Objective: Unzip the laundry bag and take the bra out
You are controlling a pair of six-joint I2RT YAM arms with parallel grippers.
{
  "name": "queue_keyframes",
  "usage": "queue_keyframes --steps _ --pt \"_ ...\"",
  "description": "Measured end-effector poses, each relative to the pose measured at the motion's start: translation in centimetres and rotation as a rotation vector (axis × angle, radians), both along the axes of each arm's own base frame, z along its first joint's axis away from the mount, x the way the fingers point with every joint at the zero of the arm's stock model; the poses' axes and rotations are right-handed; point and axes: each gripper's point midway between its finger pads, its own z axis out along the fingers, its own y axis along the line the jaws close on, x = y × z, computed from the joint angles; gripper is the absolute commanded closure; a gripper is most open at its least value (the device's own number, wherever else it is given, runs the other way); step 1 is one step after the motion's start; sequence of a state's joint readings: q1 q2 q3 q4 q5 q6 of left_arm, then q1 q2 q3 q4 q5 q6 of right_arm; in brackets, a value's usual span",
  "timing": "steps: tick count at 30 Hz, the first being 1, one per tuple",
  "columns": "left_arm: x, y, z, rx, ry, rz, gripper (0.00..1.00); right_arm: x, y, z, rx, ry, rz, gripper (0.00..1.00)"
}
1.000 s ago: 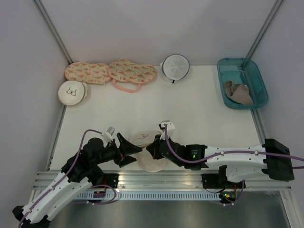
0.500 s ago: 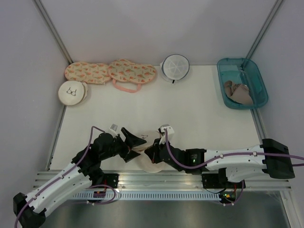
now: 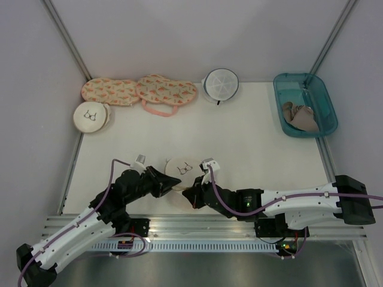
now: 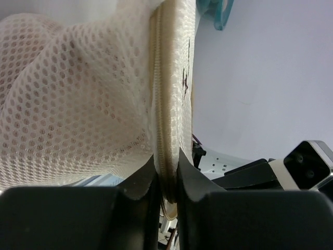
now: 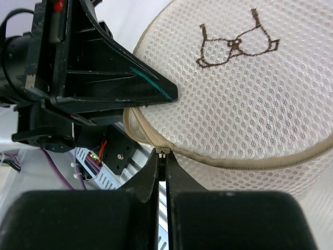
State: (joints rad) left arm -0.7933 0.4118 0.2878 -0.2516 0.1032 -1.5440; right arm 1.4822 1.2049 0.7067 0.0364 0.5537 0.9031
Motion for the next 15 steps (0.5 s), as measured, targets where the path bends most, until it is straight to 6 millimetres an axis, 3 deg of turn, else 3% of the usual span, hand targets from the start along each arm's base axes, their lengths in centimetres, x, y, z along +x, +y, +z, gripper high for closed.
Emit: queue_keyframes --steps 8,15 --pt "0.9 0.0 -1.1 0.076 -0.012 0.014 0.87 -0.5 -0.7 -0.5 -0.109 -0.009 0.042 0.99" --pt "2.4 0.2 1.0 0.201 -0.182 -0.016 0.92 -0.2 -1.4 -0.5 -0.263 -0.015 0.039 1.0"
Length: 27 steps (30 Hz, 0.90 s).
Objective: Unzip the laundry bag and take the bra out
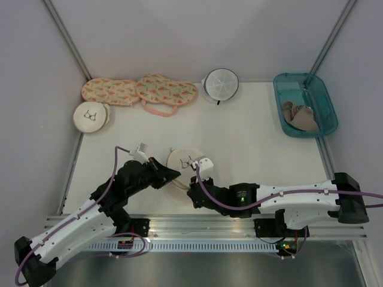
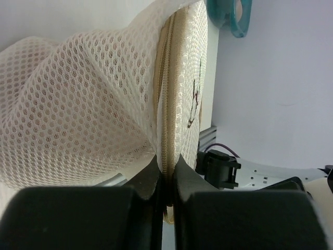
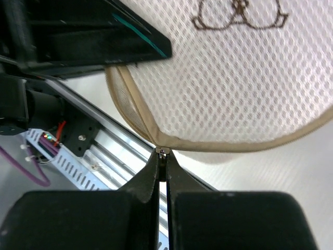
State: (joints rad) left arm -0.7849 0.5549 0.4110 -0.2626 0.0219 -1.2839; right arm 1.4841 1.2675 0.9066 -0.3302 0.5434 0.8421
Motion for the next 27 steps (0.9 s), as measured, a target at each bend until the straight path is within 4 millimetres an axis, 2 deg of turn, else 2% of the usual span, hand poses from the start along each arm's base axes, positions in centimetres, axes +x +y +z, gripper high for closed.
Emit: queue_keyframes --steps 6,13,17,27 --pt "1.1 0.2 1.4 0.113 -0.103 -0.052 0.98 0.6 -1.7 -1.3 -0.103 -0.013 -0.048 1.0" --pt "1.2 0.0 0.1 0.192 -0.116 -0.163 0.98 1.4 -3.8 -1.6 -0.188 -0.038 -0.105 0.99" --pt "1.1 -0.4 0.0 0.198 -0.132 -0.24 0.98 2.0 -5.4 -1.8 -0.251 -0.068 -0.142 1.0" --pt "0.6 -2.3 2.4 0.178 -0.216 -0.472 0.98 4.7 -9.0 -2.0 -0.36 -0.115 -0.27 1.0"
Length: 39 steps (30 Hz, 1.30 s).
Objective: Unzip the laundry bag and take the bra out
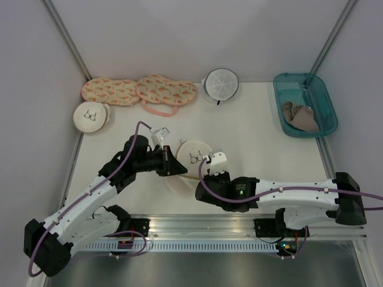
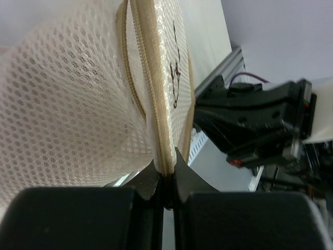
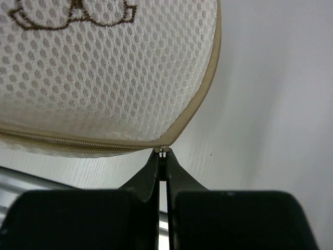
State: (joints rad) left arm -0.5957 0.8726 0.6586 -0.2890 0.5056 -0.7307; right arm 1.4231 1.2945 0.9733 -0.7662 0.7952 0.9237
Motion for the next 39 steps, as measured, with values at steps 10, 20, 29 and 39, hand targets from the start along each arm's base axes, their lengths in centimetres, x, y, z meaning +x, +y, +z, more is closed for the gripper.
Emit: queue_keyframes --steps 10,20,29,39 --pt "-1.3 -2.3 -0.2 -0.034 0.061 -0.28 0.98 4.1 -3.1 0.9 -0.034 -0.04 -0.087 1.0" --pt "1.2 -2.1 -0.6 0.059 0.002 -0.212 0.13 5.1 -3.7 0.1 -0.084 -0.033 -0.064 0.99" --pt "5.9 -1.0 -3.6 0.197 0.009 0.026 0.01 4.8 -3.5 -1.0 -0.077 -0.005 -0.056 1.0" --pt "0.2 5.1 0.5 -0.027 0.007 0.348 0.0 3.0 -0.4 -2.2 0.072 0.08 0.071 1.0"
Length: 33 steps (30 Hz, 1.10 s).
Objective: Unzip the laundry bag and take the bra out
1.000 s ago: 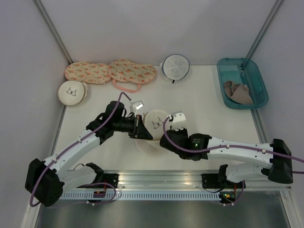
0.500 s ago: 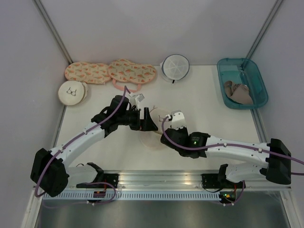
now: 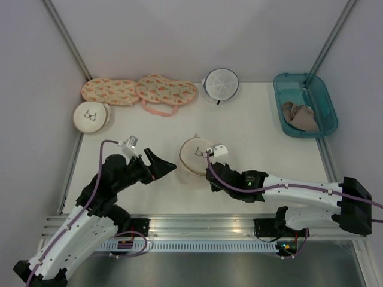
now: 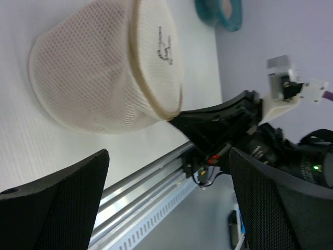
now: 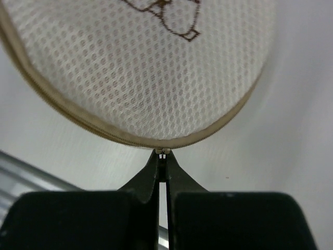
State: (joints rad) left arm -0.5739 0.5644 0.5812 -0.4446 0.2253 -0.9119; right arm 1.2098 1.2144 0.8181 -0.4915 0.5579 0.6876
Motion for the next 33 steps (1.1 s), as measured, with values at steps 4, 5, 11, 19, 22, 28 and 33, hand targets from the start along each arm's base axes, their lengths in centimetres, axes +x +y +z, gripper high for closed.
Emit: queue_keyframes --steps 4,5,11,19,22,28,33 --pt "-1.2 0.1 1.7 -0.123 0.026 0.03 0.01 -1.4 3.6 0.0 0.159 0.052 0.124 1.0" --pt "-1.4 -0.1 1.2 -0.134 0.054 0.03 0.0 -1.9 4.5 0.1 0.2 0.067 0.161 0.99" --pt "-2.6 -0.9 -3.8 -0.135 0.252 0.019 0.0 -3.9 9.6 1.8 0.401 0.108 0.33 0.99" --pt "-2.4 -1.8 -5.8 -0.15 0.334 0.027 0.01 -5.9 12.5 2.1 0.465 0.143 0.446 1.0" --pt "-2.1 -2.0 -5.3 -0.161 0.316 0.026 0.02 -6.4 12.9 1.6 0.443 0.155 0.468 1.0" --pt "-1.1 -2.7 -3.6 -0.178 0.276 0.015 0.34 -6.9 13.3 1.8 0.426 0.15 0.496 1.0" --pt "-0.6 -3.1 -4.6 -0.162 0.289 0.017 0.97 -6.6 13.1 2.1 0.4 0.136 0.492 1.0"
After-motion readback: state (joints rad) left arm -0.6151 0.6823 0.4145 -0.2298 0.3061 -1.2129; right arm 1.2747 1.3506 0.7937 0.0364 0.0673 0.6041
